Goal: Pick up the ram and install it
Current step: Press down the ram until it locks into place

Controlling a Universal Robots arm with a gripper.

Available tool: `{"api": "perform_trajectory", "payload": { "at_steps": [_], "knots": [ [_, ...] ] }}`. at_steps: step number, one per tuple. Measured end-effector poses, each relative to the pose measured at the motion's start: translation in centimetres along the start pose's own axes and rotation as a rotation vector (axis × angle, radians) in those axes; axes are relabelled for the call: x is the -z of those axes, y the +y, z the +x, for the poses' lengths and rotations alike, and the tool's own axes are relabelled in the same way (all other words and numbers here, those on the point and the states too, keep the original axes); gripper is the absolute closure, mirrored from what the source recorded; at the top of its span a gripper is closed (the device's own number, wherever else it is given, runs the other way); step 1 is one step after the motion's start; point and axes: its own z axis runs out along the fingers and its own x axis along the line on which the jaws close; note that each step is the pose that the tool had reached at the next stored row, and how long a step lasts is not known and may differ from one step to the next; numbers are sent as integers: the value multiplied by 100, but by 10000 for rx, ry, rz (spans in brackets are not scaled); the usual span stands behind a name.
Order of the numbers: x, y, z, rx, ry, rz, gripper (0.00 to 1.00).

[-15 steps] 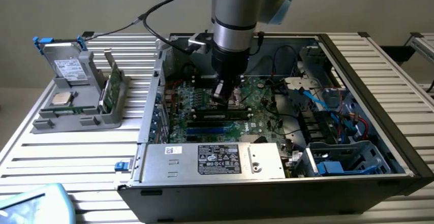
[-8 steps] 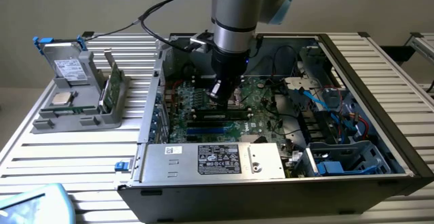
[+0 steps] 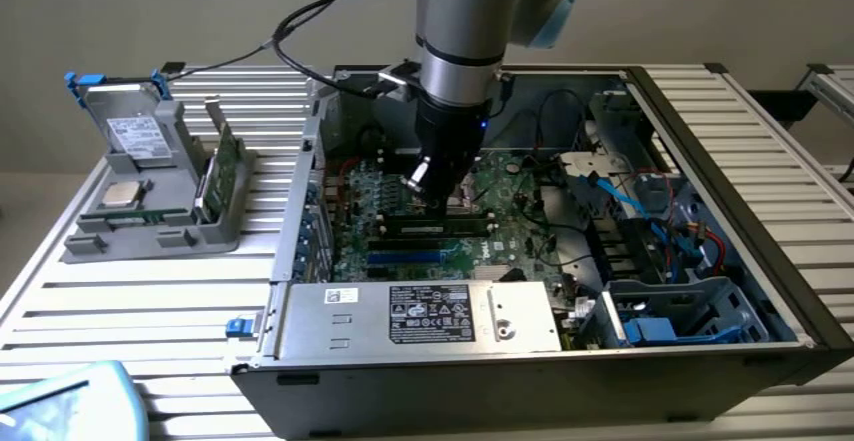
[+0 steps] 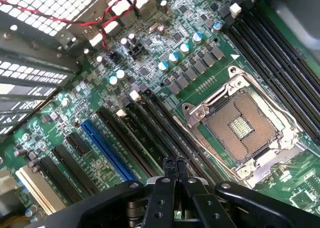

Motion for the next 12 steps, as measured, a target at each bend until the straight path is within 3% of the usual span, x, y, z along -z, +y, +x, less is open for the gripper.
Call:
{"api": "perform_trajectory", "payload": {
  "at_steps": [4,12],
  "knots": [
    [45,5,7,-350,-76,-83,89],
    [76,6,9,-1453,-123,-169,89]
  ]
}}
